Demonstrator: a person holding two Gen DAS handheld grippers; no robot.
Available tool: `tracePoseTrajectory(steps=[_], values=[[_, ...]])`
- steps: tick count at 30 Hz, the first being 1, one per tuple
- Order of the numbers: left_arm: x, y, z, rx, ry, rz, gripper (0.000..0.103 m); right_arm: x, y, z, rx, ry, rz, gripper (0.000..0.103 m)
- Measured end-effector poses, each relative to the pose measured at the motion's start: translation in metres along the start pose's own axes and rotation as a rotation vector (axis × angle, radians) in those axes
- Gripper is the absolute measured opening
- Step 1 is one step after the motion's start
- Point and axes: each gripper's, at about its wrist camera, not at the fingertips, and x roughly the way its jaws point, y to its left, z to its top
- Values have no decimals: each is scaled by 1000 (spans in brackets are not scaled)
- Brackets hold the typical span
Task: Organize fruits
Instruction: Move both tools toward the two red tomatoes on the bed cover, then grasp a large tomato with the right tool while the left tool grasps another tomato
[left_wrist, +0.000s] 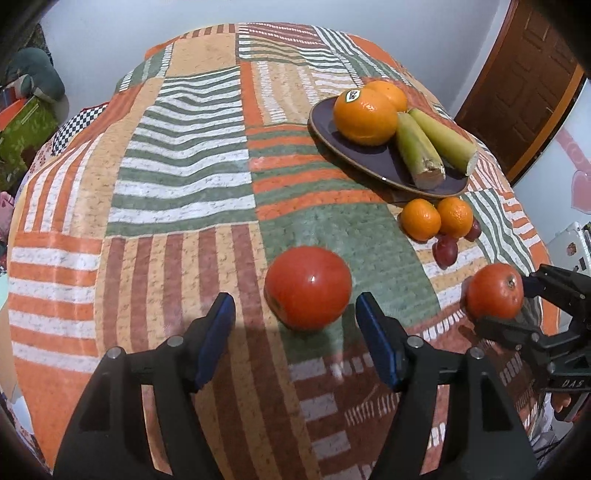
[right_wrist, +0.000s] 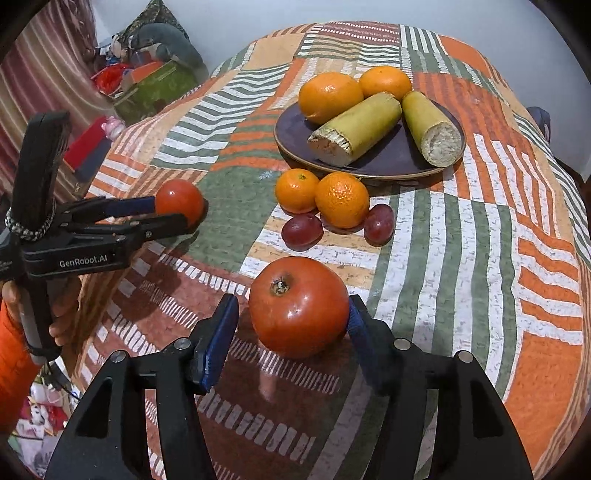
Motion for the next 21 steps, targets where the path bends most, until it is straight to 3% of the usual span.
tracePoseTrajectory(steps=[9, 17, 21], values=[[11, -4, 7, 4, -5, -5, 61, 4, 0, 4, -29, -5, -24, 48], [17, -7, 8, 2, -4, 13, 48, 0, -5, 2, -1, -13, 8, 47], [16, -3, 7, -16, 3, -9, 47, -5, -9, 2, 4, -19, 20, 47]])
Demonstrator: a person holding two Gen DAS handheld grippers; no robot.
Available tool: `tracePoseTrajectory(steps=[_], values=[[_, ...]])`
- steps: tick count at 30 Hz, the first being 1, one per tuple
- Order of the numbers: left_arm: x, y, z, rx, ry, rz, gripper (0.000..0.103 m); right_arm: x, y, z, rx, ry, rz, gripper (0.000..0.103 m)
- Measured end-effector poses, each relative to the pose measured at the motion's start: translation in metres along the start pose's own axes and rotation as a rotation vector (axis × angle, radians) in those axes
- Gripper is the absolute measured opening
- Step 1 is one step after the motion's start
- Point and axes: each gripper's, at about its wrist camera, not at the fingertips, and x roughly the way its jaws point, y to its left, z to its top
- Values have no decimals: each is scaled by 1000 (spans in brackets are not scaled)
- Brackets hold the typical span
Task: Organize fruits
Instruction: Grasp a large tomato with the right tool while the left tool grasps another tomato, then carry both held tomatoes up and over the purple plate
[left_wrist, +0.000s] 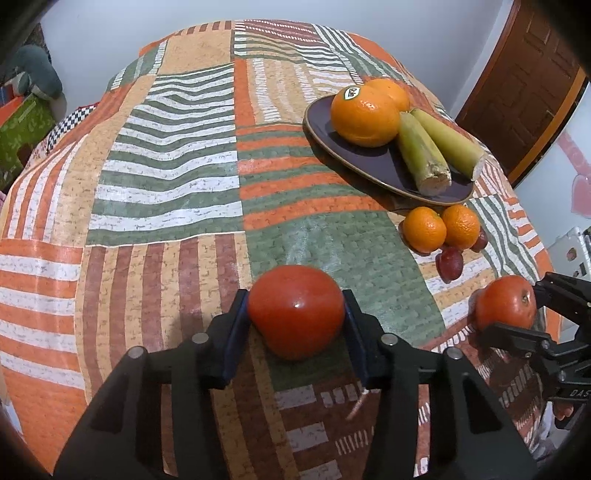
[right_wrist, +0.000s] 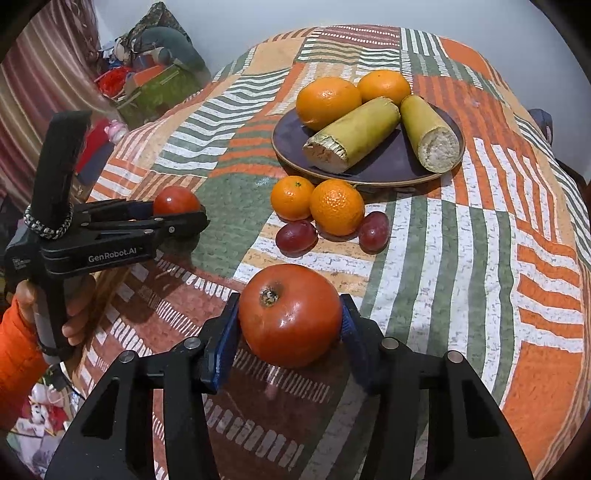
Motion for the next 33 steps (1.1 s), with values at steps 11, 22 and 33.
tracePoseTrajectory(steps=[11, 22, 33], values=[[-31, -16, 9, 38, -47, -27, 47, -18, -14, 12, 24, -43, -19, 47], [-42, -37, 53, 67, -111, -47, 47, -44, -33, 50, 18, -128, -69, 47], [-15, -39, 91, 69, -81, -62, 47, -36, -48, 81, 2, -156, -89, 47]])
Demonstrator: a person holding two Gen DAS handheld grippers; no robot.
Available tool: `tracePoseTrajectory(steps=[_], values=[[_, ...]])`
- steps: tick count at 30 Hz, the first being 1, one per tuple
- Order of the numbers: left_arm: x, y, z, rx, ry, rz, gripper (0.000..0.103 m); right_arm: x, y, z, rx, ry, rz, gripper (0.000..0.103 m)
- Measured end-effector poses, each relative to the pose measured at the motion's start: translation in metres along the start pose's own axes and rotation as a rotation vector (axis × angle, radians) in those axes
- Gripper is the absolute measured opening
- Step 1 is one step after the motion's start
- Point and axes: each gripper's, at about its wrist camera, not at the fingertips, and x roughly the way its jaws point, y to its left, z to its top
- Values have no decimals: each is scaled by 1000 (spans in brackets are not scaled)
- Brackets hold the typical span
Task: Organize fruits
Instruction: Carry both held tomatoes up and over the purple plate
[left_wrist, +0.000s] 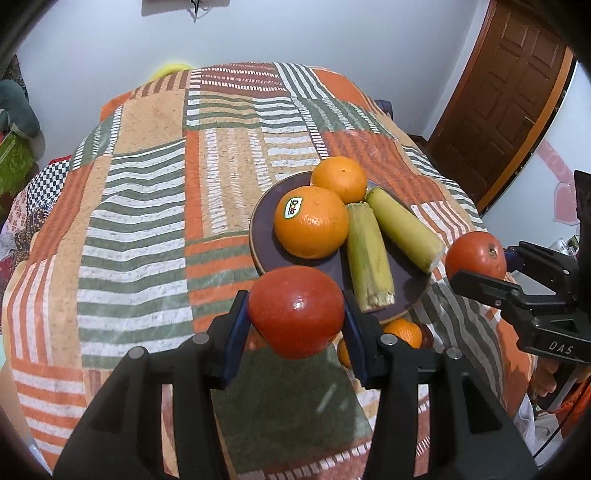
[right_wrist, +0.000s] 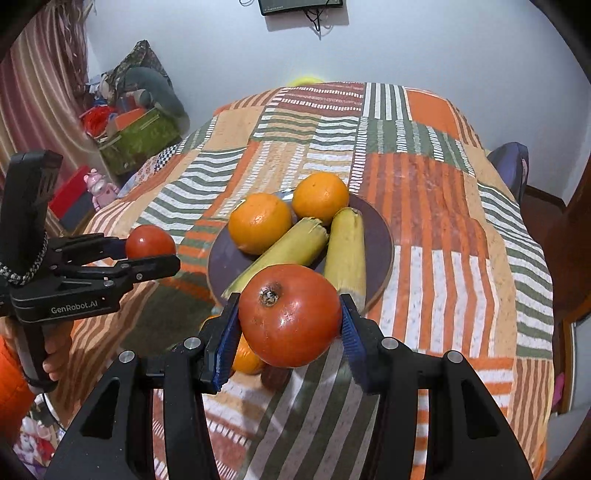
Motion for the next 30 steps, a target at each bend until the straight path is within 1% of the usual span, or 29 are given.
tracePoseTrajectory(steps=[4, 7, 12, 20, 26, 30], values=[[16, -3, 6, 13, 24, 0, 47, 9, -4, 4, -3, 4, 3, 47], [24, -6, 8, 17, 24, 6, 47, 17, -8, 8, 5, 11, 12, 47], [36, -11, 10, 27, 30, -7, 47, 23, -13, 16, 17, 2, 23, 47], [51, -16, 16, 38, 41, -26, 47, 37, -17, 32, 8, -11, 12, 47], [61, -16, 16, 44, 49, -15, 47, 50, -19, 44, -11, -20, -11, 47], [64, -16, 18, 42, 50, -11, 47, 59, -23, 47, -10, -23, -10, 47]])
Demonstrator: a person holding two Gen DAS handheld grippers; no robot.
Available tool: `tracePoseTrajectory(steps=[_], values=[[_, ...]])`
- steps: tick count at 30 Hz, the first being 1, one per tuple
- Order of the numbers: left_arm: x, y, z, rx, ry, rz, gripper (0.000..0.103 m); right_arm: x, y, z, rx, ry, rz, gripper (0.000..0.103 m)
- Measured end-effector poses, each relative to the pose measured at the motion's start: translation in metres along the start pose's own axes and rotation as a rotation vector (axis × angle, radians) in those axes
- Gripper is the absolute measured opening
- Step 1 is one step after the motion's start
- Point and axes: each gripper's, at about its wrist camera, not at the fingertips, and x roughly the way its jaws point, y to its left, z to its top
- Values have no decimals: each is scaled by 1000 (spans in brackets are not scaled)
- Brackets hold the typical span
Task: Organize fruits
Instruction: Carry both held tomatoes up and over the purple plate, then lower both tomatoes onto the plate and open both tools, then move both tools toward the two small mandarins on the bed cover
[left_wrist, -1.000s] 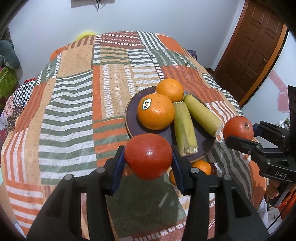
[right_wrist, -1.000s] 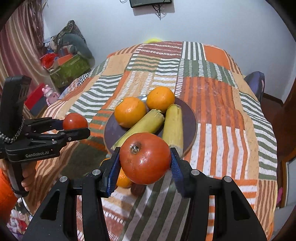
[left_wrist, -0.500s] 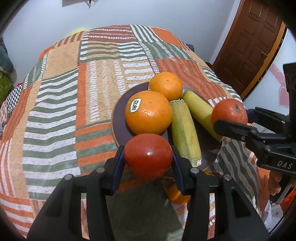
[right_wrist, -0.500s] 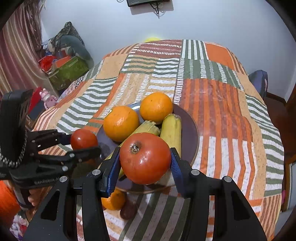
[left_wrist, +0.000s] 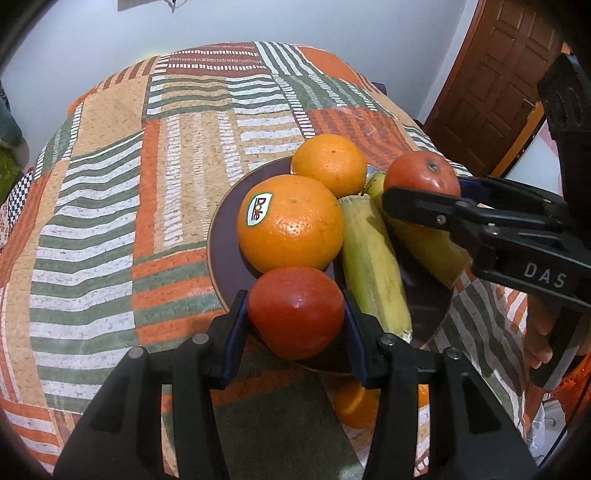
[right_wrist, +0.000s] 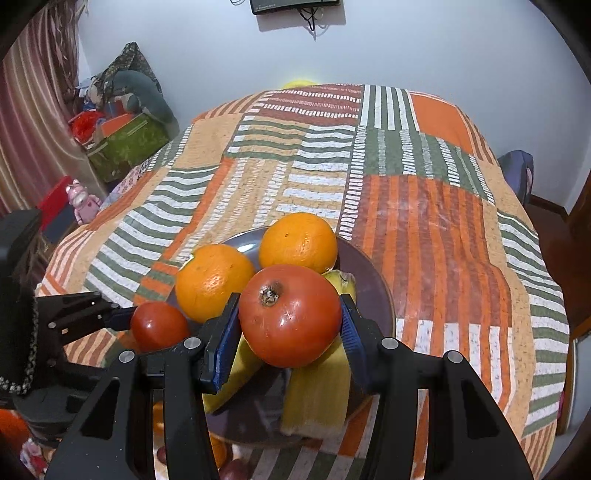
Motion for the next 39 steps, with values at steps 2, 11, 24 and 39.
tracePoseTrajectory(steps=[2, 11, 24, 39], values=[[2, 0, 0, -2, -1, -1, 47, 1, -1, -1, -3, -8, 4, 47], [0, 4, 0, -16, -31, 0, 58, 5, 1, -1, -18, 11, -2, 49], [-30, 10, -4, -48, -85, -8, 66, -20, 4, -4, -27, -6, -6, 52], [-86, 3, -37, -31, -121, 47, 66, -63, 26, -38, -47, -20, 2, 53]])
